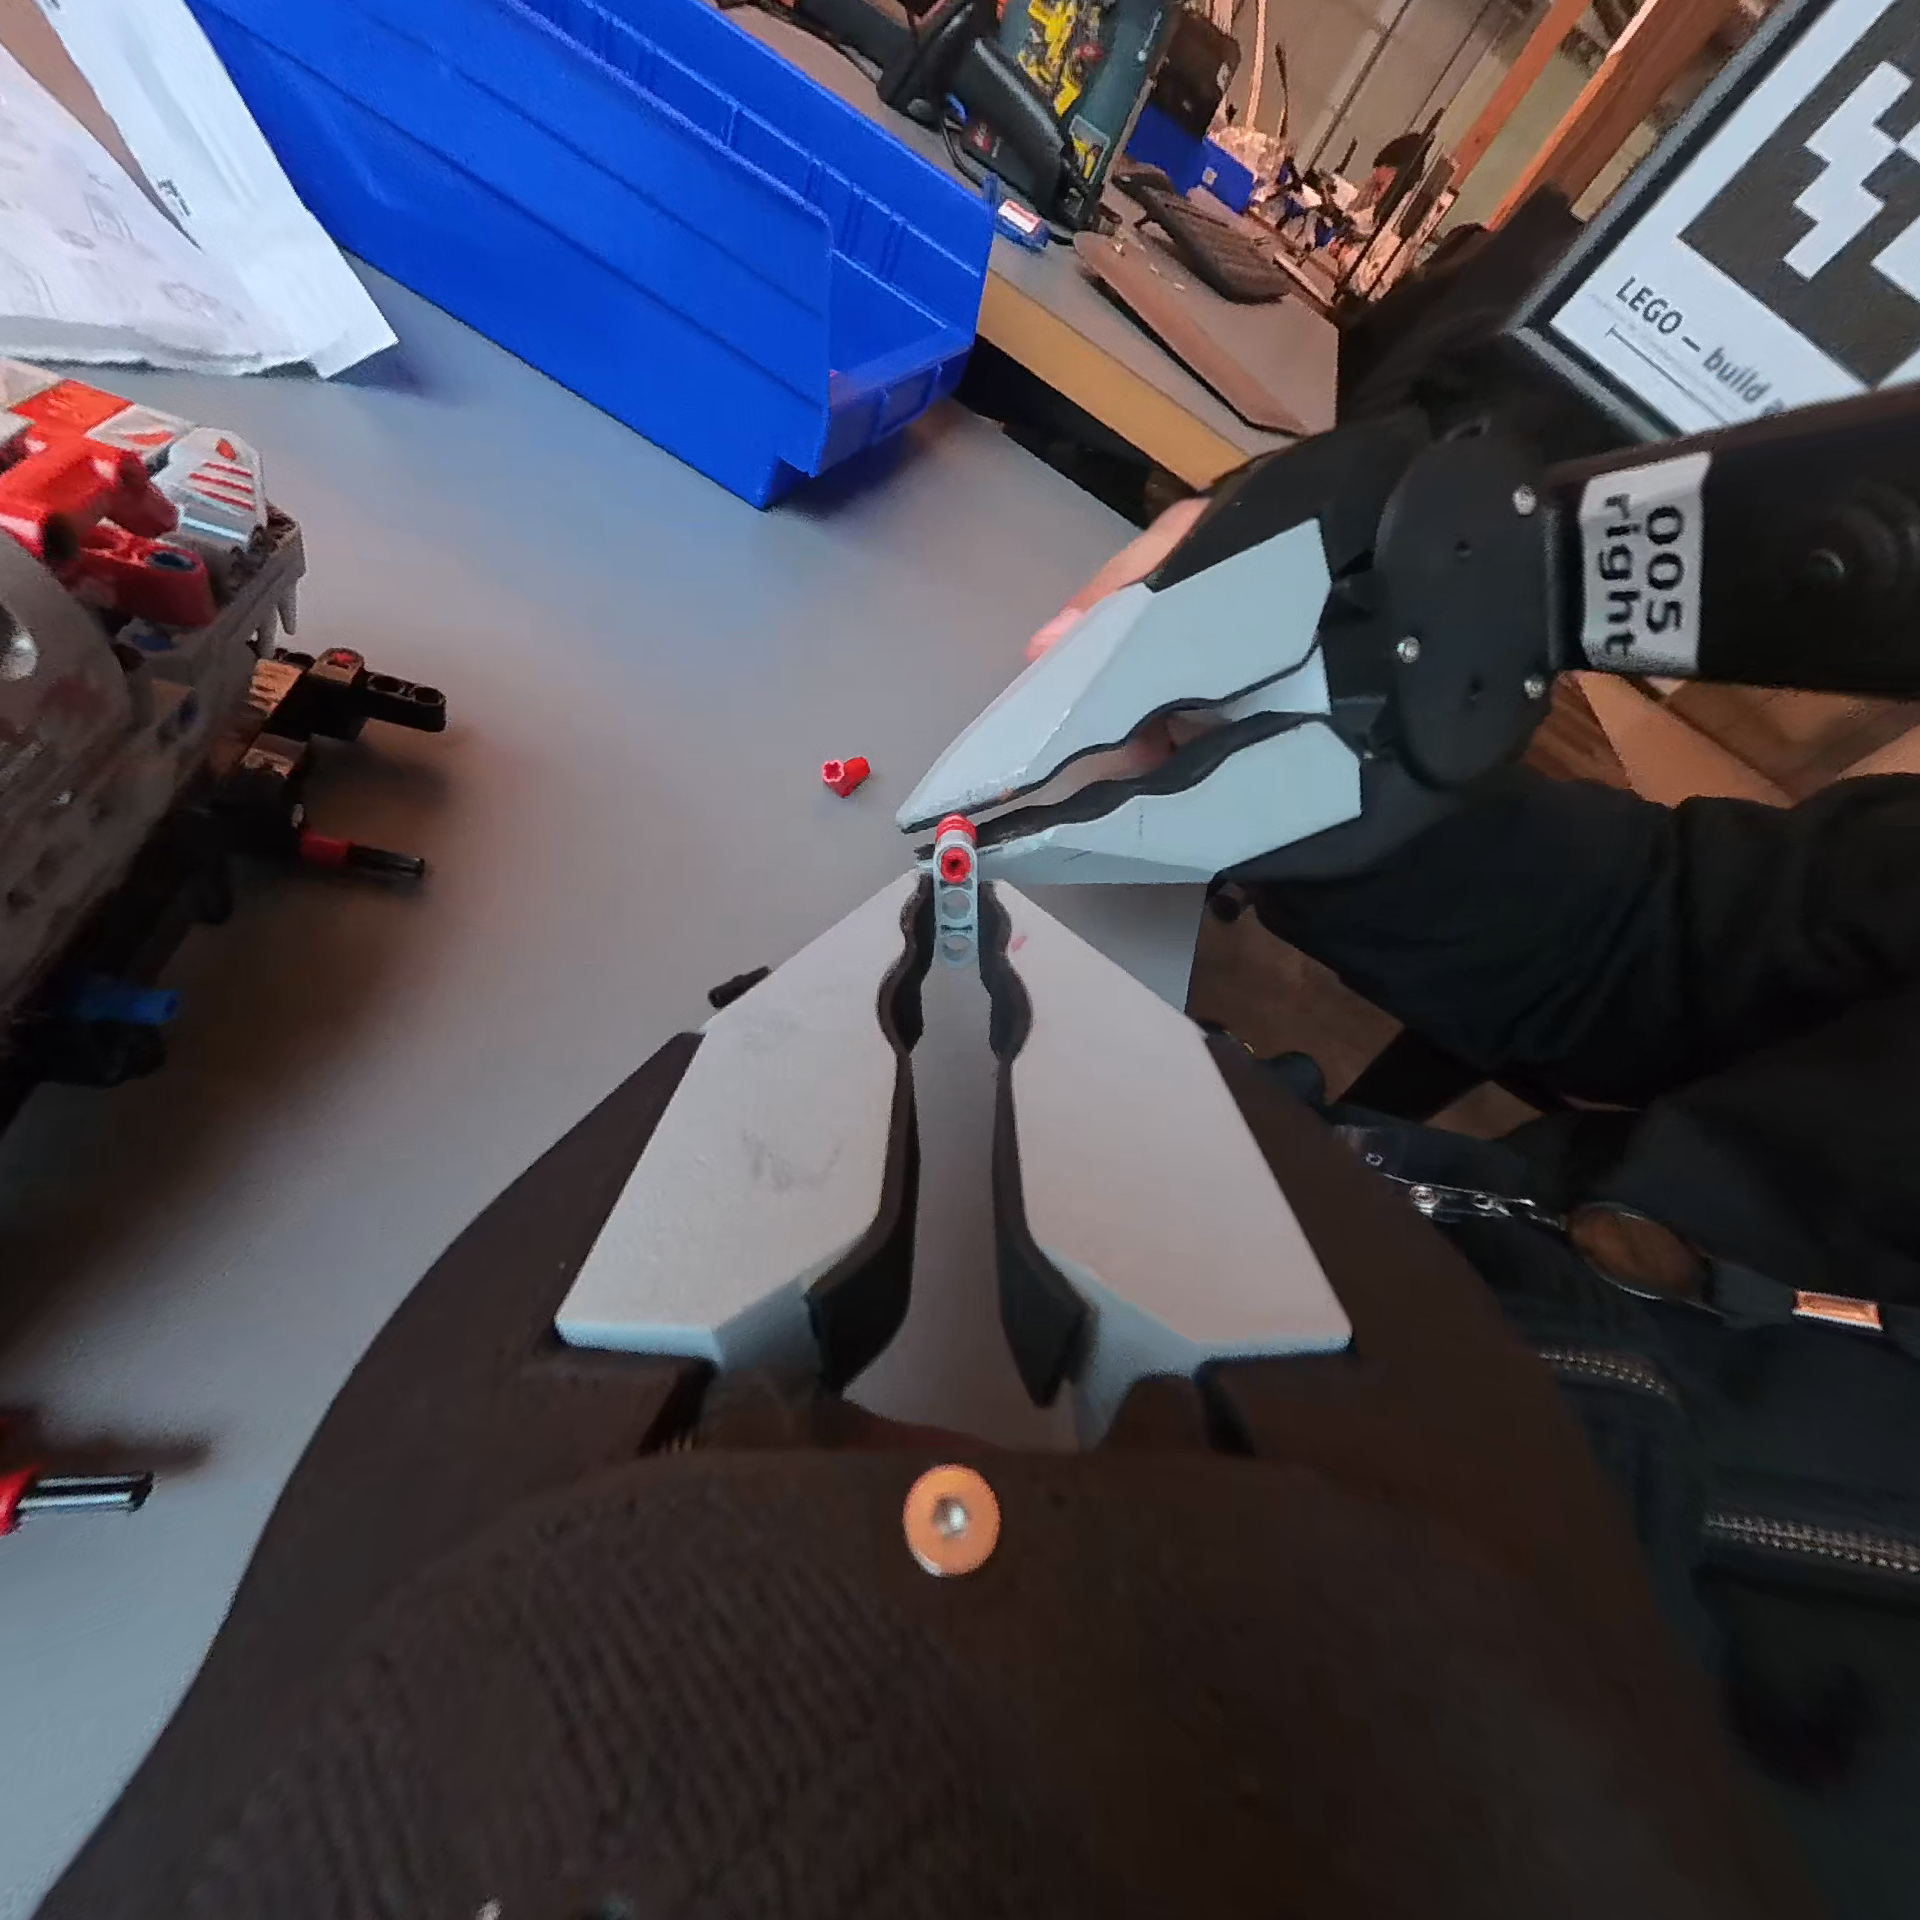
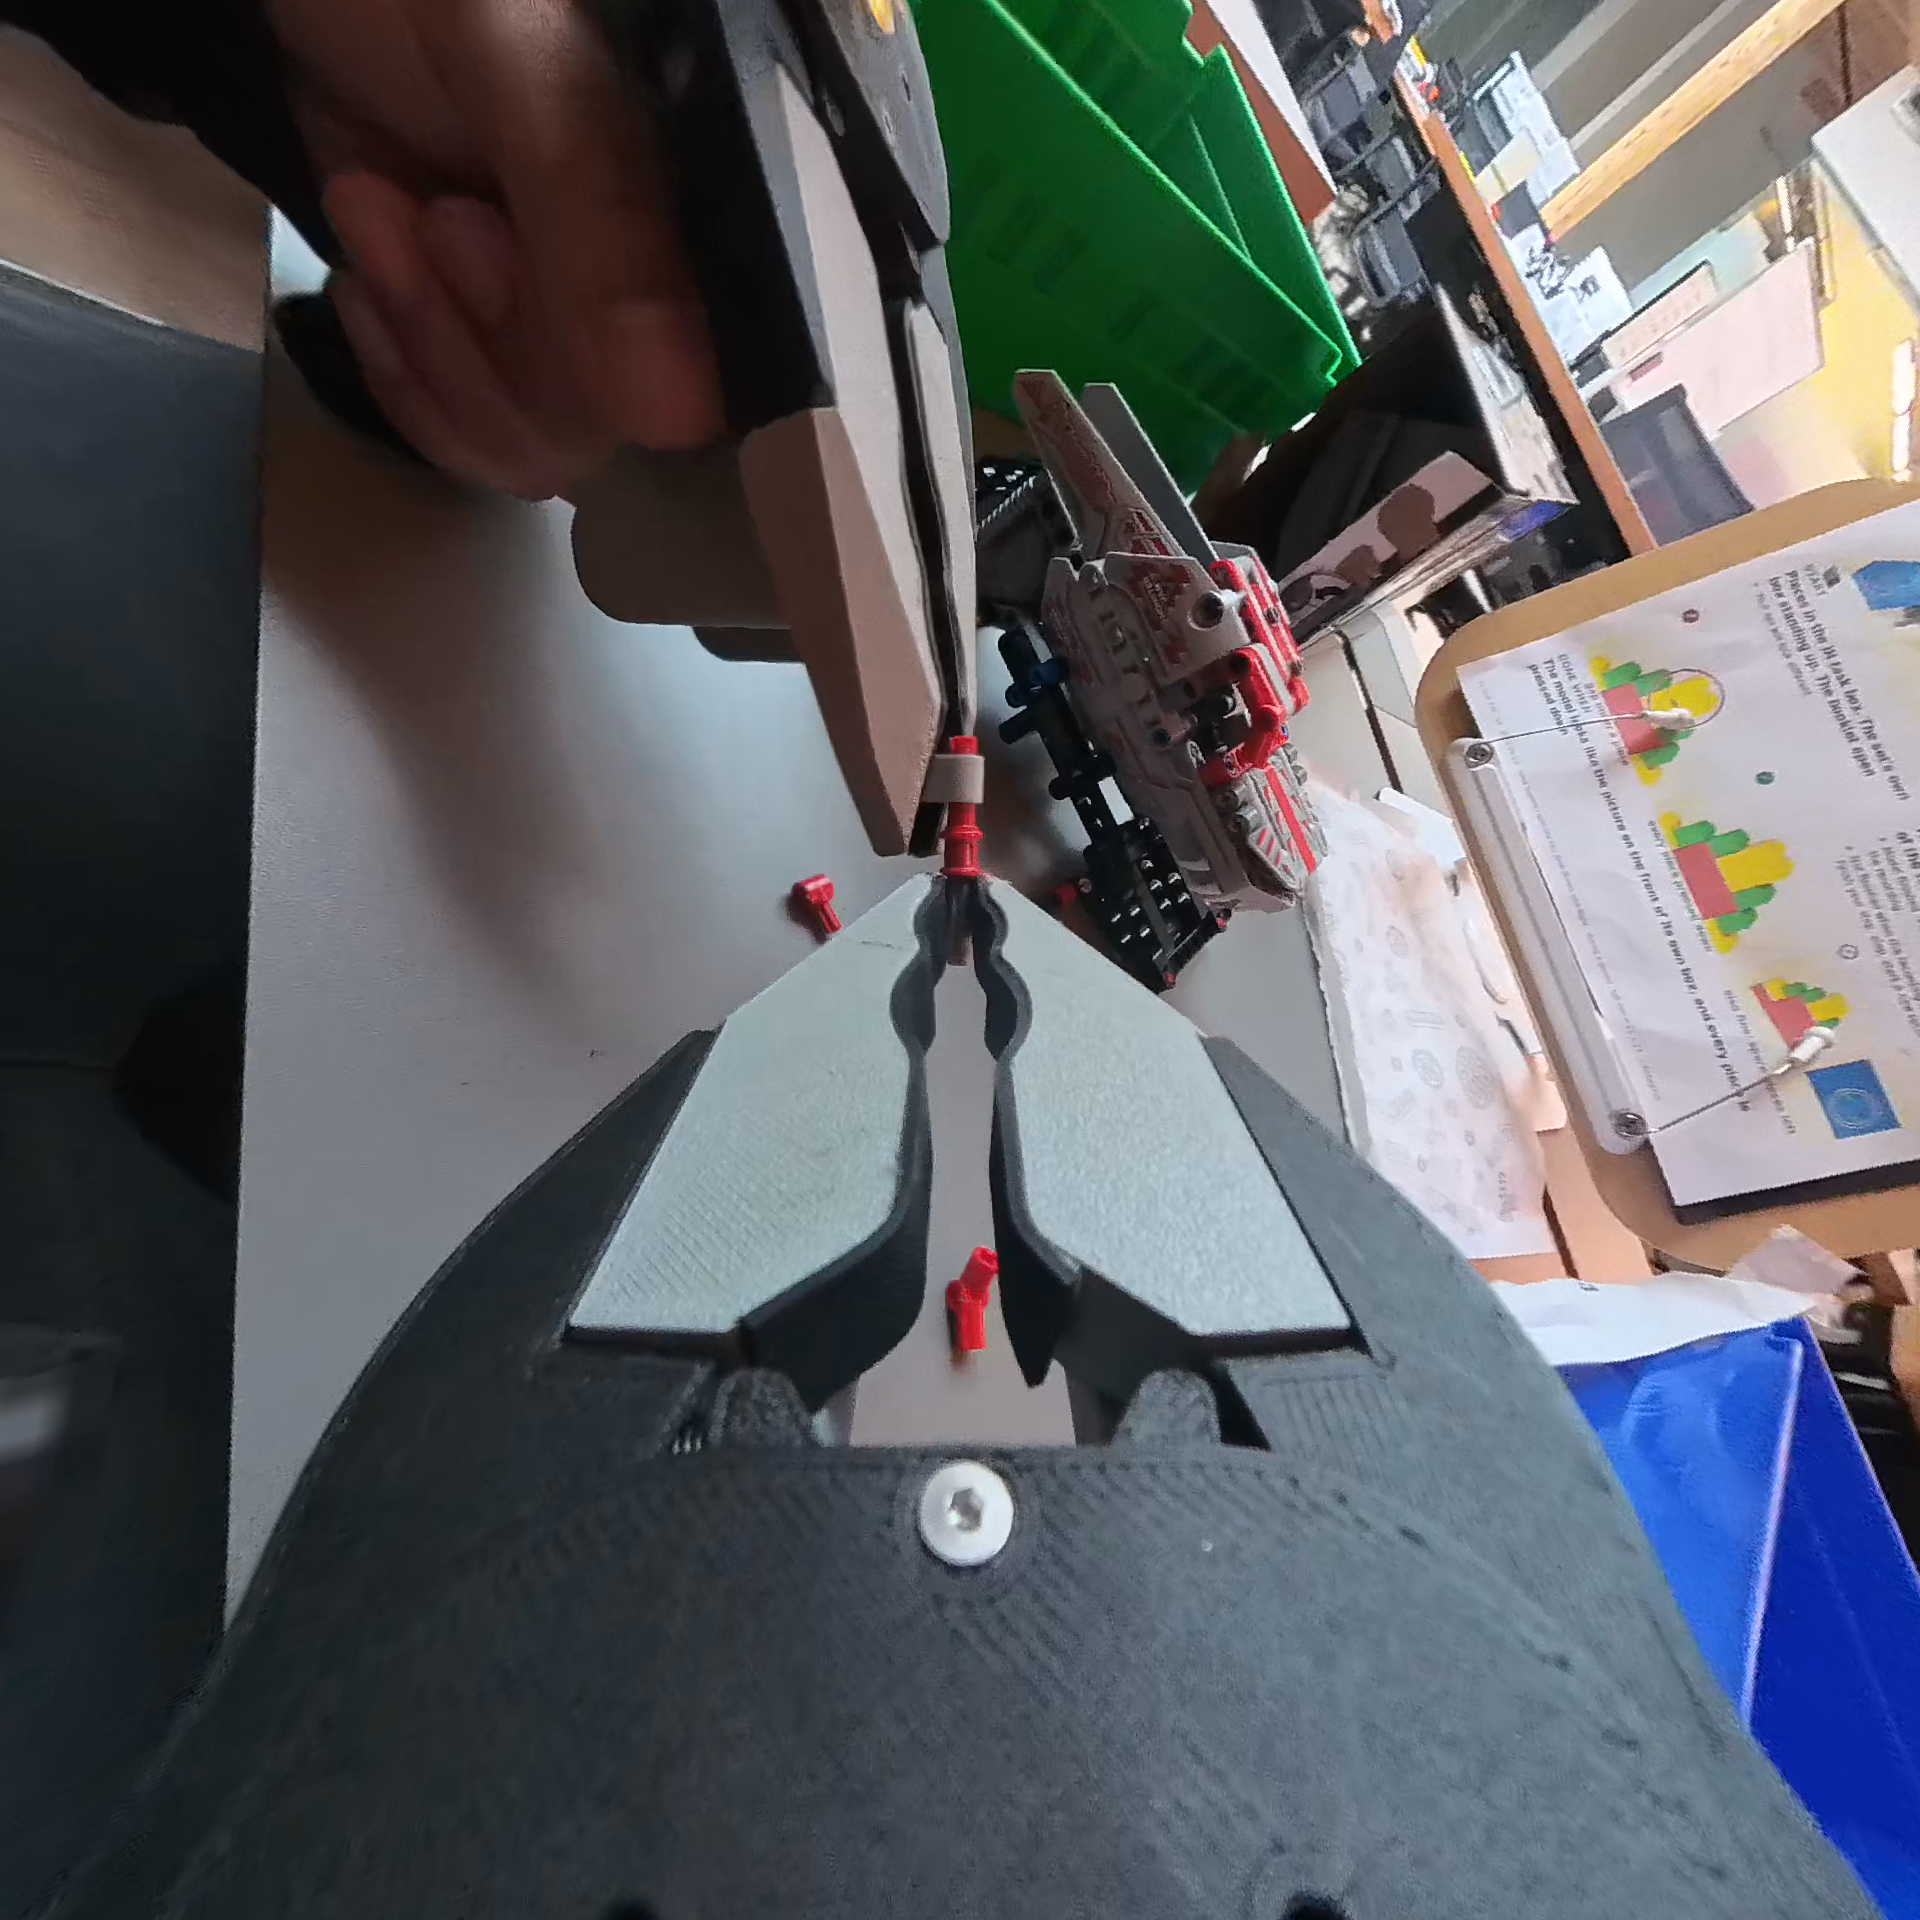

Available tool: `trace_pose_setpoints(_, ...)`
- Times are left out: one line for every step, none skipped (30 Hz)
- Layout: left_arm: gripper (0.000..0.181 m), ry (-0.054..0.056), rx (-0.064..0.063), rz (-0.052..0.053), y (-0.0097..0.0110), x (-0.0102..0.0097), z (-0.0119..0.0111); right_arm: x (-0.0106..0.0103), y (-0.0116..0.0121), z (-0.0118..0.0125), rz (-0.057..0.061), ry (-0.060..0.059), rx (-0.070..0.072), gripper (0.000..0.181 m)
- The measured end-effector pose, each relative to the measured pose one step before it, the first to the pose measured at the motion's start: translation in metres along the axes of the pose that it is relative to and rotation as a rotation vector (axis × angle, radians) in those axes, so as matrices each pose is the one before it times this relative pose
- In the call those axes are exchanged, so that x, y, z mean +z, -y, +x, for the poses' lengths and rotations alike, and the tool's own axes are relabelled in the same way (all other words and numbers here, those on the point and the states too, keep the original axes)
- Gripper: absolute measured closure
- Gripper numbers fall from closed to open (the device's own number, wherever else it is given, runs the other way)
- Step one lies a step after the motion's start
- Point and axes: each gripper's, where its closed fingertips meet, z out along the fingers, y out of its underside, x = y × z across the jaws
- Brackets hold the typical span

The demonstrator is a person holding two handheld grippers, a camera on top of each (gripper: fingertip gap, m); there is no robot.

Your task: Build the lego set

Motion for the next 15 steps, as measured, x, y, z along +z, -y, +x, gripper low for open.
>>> trace_pose_setpoints(0.175, 0.0090, -0.0046, 0.0001, 0.00004, 0.00051, -0.00113, 0.00075, -0.00006, -0.00067, -0.0044, -0.0045, -0.0048, 0.181)
trace_pose_setpoints(0.171, 0.0070, 0.0089, 0.0091, 0.00144, 0.00028, 0.00018, 0.00047, 0.00134, -0.00101, 0.0019, -0.0033, -0.0030, 0.181)
trace_pose_setpoints(0.175, 0.0043, 0.0191, 0.0174, 0.00268, -0.00045, 0.00126, 0.00046, 0.00101, 0.00084, -0.0011, -0.0159, -0.0012, 0.181)
trace_pose_setpoints(0.175, 0.0217, 0.0212, 0.0116, 0.00213, -0.00032, -0.00151, 0.00086, -0.00006, 0.00209, -0.0062, -0.0224, -0.0026, 0.181)
trace_pose_setpoints(0.175, 0.0188, 0.0170, -0.0005, 0.00052, 0.00018, -0.00151, 0.00121, -0.00104, 0.00114, -0.0100, -0.0146, 0.0004, 0.181)
trace_pose_setpoints(0.175, 0.0206, 0.0138, -0.0059, -0.00060, 0.00067, -0.00207, 0.00171, -0.00212, 0.00002, -0.0154, -0.0078, 0.0061, 0.181)
trace_pose_setpoints(0.175, 0.0218, 0.0123, -0.0110, -0.00207, 0.00155, -0.00217, 0.00192, -0.00325, -0.00080, -0.0197, -0.0026, 0.0068, 0.181)
trace_pose_setpoints(0.175, 0.0228, 0.0113, -0.0113, -0.00265, 0.00191, -0.00232, 0.00199, -0.00372, -0.00086, -0.0194, -0.0013, 0.0023, 0.181)
trace_pose_setpoints(0.175, 0.0195, 0.0049, -0.0064, -0.00205, 0.00197, -0.00226, 0.00210, -0.00359, -0.00051, -0.0148, -0.0055, -0.0103, 0.181)
trace_pose_setpoints(0.175, 0.0197, 0.0001, -0.0082, -0.00180, 0.00203, -0.00214, 0.00214, -0.00350, -0.00027, -0.0115, -0.0102, -0.0260, 0.181)
trace_pose_setpoints(0.176, 0.0230, 0.0052, -0.0144, -0.00159, 0.00116, -0.00246, 0.00257, -0.00627, 0.00097, -0.0265, -0.0160, -0.0255, 0.181)
trace_pose_setpoints(0.175, 0.0271, 0.0150, 0.0184, 0.00346, -0.00270, -0.00371, 0.00458, -0.02098, 0.00532, -0.1026, -0.0303, -0.0189, 0.181)
trace_pose_setpoints(0.175, 0.0160, -0.0088, 0.0425, 0.00856, -0.00834, -0.00543, 0.00660, -0.02899, 0.00672, -0.1172, -0.0241, -0.0040, 0.181)
trace_pose_setpoints(0.175, 0.0118, -0.0310, 0.0423, 0.01042, -0.01076, -0.00822, 0.00406, -0.01614, 0.00294, -0.0136, 0.0250, 0.0488, 0.180)
trace_pose_setpoints(0.175, 0.0000, -0.0163, 0.0355, 0.01021, -0.00980, -0.00612, -0.00477, 0.00084, 0.00216, 0.0602, 0.0669, 0.1029, 0.181)
